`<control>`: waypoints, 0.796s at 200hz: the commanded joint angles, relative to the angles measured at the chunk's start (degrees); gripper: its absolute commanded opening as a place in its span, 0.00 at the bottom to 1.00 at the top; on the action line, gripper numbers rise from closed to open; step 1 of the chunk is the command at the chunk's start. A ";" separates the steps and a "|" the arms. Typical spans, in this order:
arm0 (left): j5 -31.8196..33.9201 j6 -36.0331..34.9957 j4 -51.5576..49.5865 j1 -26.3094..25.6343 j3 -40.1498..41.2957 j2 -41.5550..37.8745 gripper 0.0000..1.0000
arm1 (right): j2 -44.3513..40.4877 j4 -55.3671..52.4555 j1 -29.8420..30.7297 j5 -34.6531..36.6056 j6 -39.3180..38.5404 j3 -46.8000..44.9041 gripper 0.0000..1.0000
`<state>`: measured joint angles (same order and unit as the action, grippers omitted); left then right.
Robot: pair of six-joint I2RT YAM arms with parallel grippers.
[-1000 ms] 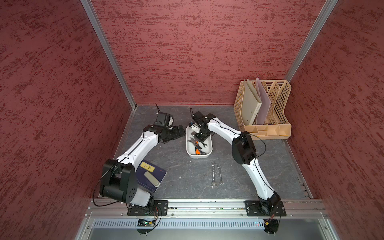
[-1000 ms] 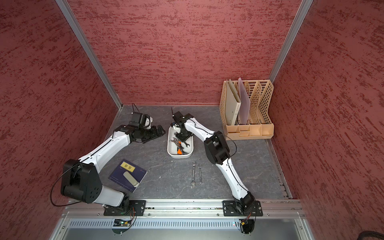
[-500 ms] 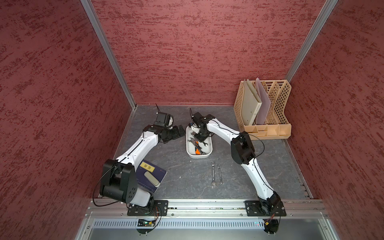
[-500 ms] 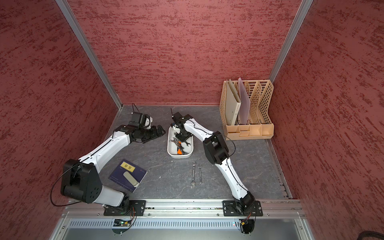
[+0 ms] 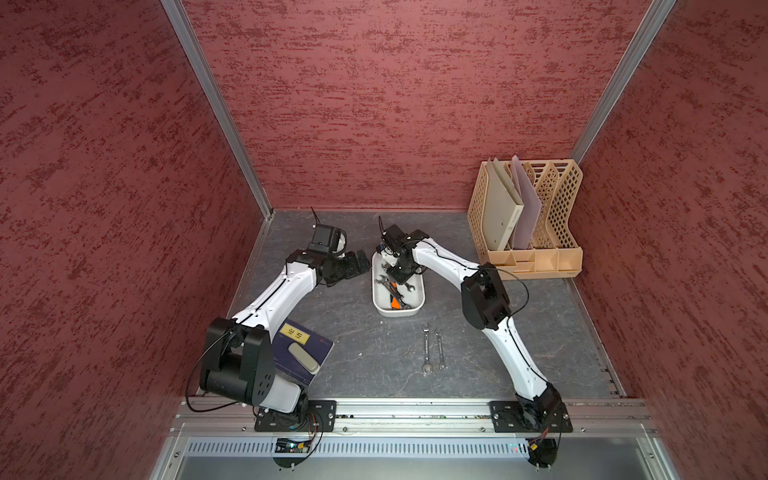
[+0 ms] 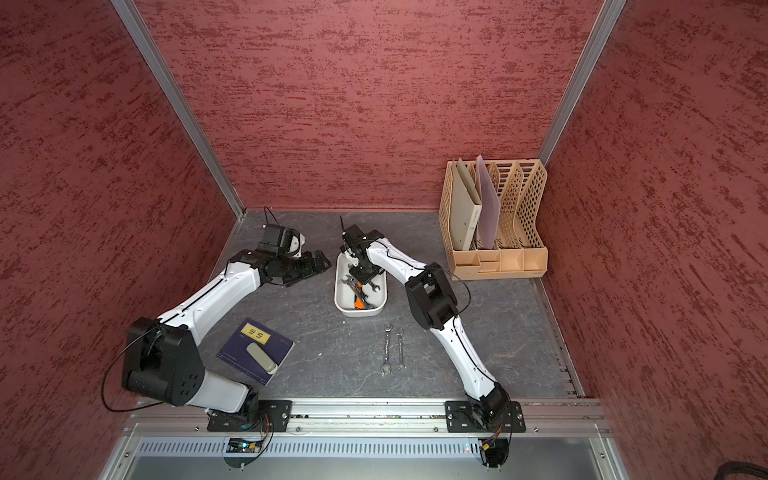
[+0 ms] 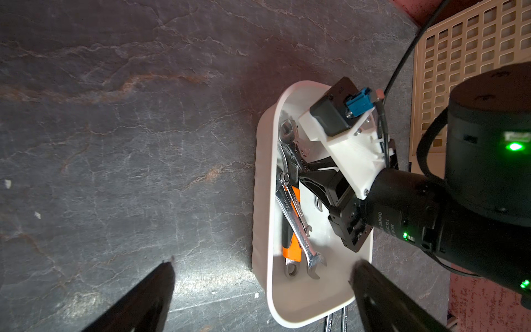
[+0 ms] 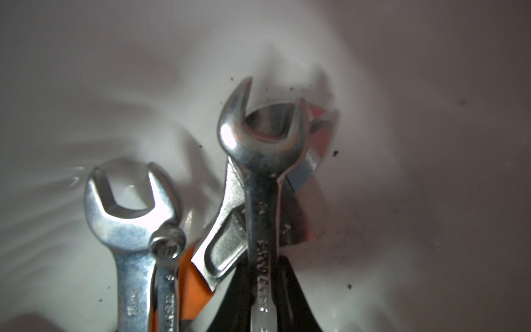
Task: Take out the wrench from the storage box
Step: Pick up the wrench from the storage box, then place the wrench at the center of the board.
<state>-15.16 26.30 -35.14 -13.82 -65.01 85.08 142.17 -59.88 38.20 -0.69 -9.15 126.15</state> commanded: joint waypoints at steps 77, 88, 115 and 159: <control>-0.97 0.00 0.41 0.37 -0.55 -1.77 1.00 | -6.45 4.14 1.14 0.69 7.19 -2.36 0.06; -0.93 -0.02 0.46 0.34 -0.48 -2.14 1.00 | -7.12 4.15 1.10 0.45 7.86 -2.23 0.06; -0.86 -0.02 0.51 0.34 -0.35 -3.09 1.00 | -8.86 4.15 1.18 -0.10 9.53 -2.05 0.06; -0.65 -0.02 0.34 0.24 -0.29 -4.35 1.00 | -11.65 3.56 1.35 0.40 12.49 -2.34 0.06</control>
<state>-15.57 26.30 -35.11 -13.82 -65.01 82.48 134.56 -57.34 38.96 -0.05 0.64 123.87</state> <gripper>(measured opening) 0.996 0.163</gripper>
